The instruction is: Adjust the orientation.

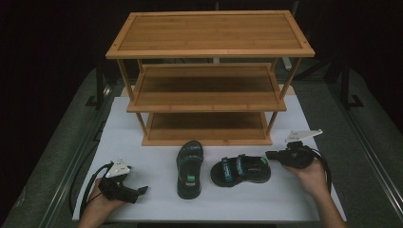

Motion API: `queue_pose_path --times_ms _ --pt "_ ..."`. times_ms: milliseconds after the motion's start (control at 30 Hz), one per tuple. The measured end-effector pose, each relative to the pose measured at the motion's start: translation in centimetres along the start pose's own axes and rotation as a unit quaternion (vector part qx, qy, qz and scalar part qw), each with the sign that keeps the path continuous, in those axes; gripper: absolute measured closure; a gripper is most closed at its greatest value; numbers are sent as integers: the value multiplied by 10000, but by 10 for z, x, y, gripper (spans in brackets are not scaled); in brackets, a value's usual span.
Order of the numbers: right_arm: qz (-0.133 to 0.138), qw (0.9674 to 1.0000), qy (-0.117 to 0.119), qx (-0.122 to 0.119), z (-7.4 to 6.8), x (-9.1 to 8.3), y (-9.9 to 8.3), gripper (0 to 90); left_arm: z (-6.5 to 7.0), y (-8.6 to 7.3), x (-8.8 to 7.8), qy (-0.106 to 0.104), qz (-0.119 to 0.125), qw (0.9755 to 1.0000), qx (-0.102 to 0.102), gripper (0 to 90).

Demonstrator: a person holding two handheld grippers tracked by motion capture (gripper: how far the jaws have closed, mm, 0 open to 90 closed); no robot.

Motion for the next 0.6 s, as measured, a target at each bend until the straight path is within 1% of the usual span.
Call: queue_pose_path --times_ms 67,133,200,233,300,367,600 --pt "-14 10000 50 -30 1 7 0 896 0 0 0 1 -1 10000 3 0" --pt "-38 9999 149 -19 2 15 -1 896 0 0 0 1 0 10000 2 0" --pt "-129 9997 220 -45 2 20 -4 898 0 0 0 2 1 10000 3 0" --pt "-104 9997 205 -62 2 20 -5 898 0 0 0 4 1 10000 5 0" --pt "-172 9995 243 -91 0 17 -7 897 0 0 0 4 0 10000 5 0" --pt "-140 9996 233 -105 -1 16 -9 898 0 0 0 5 2 10000 5 0" --pt "-237 9993 246 -135 -12 6 -23 898 0 0 0 5 -1 10000 6 0"
Point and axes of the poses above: each handheld gripper's, and its own axes: x roughly forward along the jaws, y roughly out of its top, z roughly to its right, the point moved 7 cm from there along x, roughly forward along the jaws, and after that the axes turned 13 degrees about x, right-handed, at the moved point
